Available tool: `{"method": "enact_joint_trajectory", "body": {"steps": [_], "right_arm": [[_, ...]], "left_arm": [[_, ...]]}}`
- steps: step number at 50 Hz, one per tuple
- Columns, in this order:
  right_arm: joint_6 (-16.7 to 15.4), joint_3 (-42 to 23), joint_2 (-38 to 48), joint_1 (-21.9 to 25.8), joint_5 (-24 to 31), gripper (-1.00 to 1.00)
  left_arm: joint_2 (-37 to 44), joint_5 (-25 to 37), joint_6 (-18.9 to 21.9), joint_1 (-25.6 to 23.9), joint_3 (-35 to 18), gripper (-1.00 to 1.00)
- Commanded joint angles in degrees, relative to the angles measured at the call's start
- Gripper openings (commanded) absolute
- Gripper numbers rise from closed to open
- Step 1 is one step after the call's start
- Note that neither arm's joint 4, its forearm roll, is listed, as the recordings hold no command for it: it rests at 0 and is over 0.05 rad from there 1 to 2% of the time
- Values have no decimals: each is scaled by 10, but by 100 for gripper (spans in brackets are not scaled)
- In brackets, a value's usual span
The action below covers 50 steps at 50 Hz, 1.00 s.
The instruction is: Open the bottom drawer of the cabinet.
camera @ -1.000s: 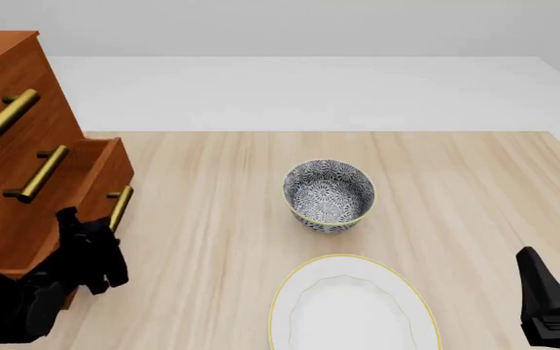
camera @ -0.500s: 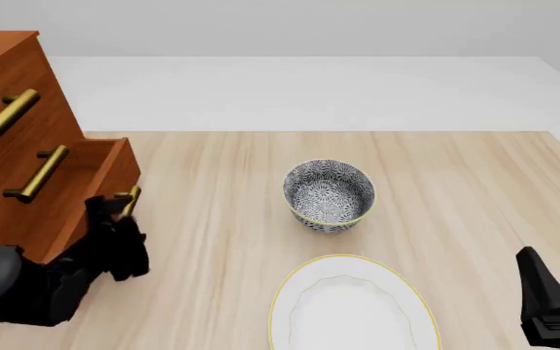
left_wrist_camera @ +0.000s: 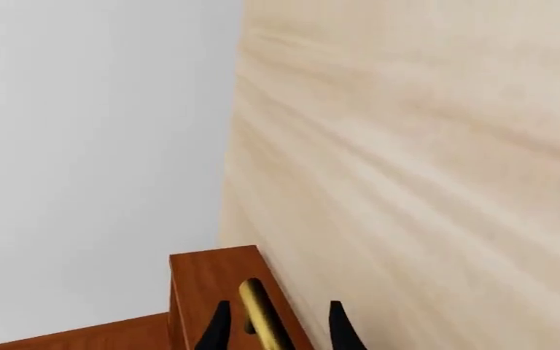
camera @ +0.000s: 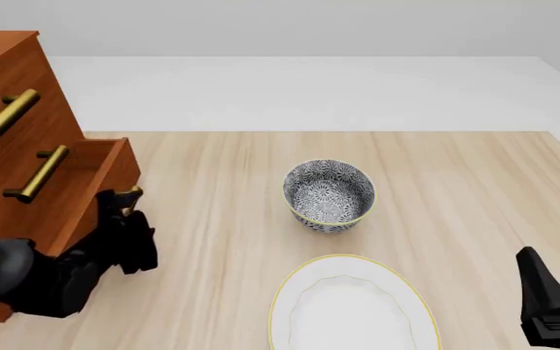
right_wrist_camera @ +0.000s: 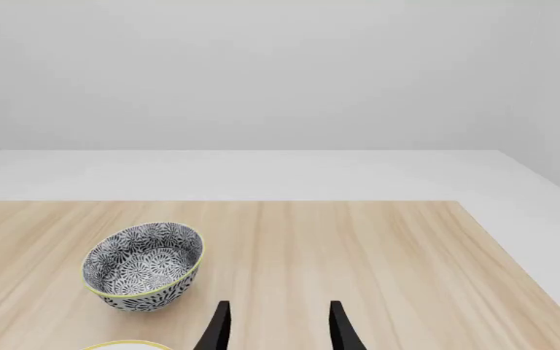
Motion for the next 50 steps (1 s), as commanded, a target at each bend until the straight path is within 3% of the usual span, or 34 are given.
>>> {"method": "enact_joint_trajectory", "body": {"steps": [1, 22, 27, 37, 42, 44, 47, 48, 50], "right_arm": [[0, 0, 0, 0, 0, 100], [0, 0, 0, 0, 0, 100], [-1, 0, -1, 1, 0, 100], [0, 0, 0, 0, 0, 100], [0, 0, 0, 0, 0, 100], [0, 0, 0, 0, 0, 100], [0, 0, 0, 0, 0, 100], [0, 0, 0, 0, 0, 100], [0, 0, 0, 0, 0, 100]], "left_arm": [[-22, 18, -7, -17, -9, 100], [-121, 85, -10, -53, -21, 100], [-170, 135, -32, -48, -34, 100], [-304, 332, -151, -27, -111, 100], [-323, 417, -215, -15, -179, 100], [-331, 455, -261, -11, -215, 100], [-329, 486, -283, -13, -238, 100], [-332, 520, -325, -21, -266, 100], [-339, 548, -351, -10, -289, 100]]}}
